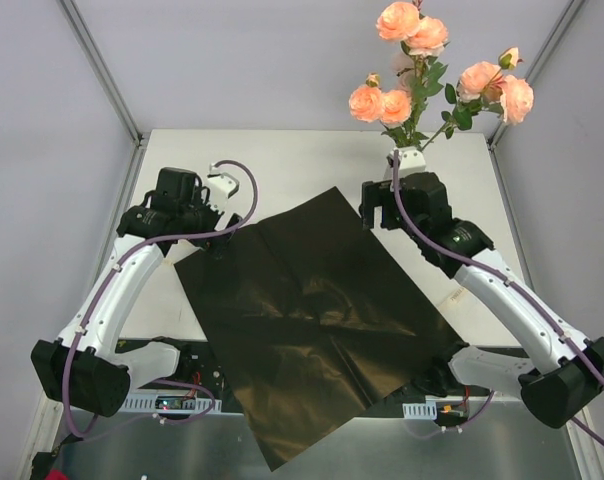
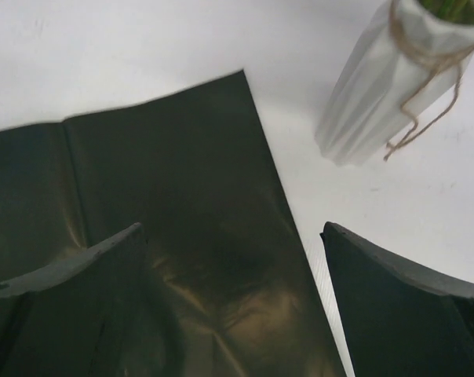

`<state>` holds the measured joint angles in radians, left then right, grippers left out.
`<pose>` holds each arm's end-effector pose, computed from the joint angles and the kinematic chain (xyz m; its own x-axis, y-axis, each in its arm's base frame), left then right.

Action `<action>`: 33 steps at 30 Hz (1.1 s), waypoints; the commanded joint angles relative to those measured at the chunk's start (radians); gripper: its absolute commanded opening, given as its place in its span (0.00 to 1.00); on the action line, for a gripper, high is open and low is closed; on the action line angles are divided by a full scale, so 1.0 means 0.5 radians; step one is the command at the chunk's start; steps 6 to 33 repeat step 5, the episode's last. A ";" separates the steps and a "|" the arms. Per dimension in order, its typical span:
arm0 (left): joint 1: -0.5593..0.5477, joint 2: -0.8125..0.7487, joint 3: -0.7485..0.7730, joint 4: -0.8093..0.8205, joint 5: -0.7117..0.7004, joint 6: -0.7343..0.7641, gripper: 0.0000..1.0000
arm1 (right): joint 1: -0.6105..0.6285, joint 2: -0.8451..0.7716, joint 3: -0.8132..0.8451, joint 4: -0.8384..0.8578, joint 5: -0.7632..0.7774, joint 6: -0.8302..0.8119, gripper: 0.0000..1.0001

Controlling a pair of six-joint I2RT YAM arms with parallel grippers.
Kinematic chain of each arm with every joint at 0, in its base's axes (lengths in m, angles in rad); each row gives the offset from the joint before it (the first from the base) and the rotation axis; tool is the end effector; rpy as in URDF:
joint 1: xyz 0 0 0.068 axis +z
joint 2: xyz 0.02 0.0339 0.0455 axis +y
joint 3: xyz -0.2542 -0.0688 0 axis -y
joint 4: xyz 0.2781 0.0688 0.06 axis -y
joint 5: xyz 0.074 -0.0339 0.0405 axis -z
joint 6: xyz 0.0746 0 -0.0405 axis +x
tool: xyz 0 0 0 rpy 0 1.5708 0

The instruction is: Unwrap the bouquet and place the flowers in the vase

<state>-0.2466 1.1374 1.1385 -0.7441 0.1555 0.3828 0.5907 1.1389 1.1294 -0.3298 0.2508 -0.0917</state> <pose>0.2882 -0.0844 0.3046 -0.4772 0.5006 -0.7223 0.5713 0.8012 0.1779 0.2845 0.1685 0.3530 -0.2437 -0.2702 -0.9315 -0.3690 0.9140 -0.1686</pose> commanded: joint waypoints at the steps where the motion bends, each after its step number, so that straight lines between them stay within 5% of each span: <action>1: 0.027 0.017 0.039 0.037 0.024 -0.088 0.99 | 0.061 -0.142 -0.038 -0.162 -0.051 0.058 0.96; 33: 0.045 0.032 -0.001 0.114 0.036 -0.112 0.99 | 0.067 -0.152 -0.040 -0.233 -0.041 0.009 0.96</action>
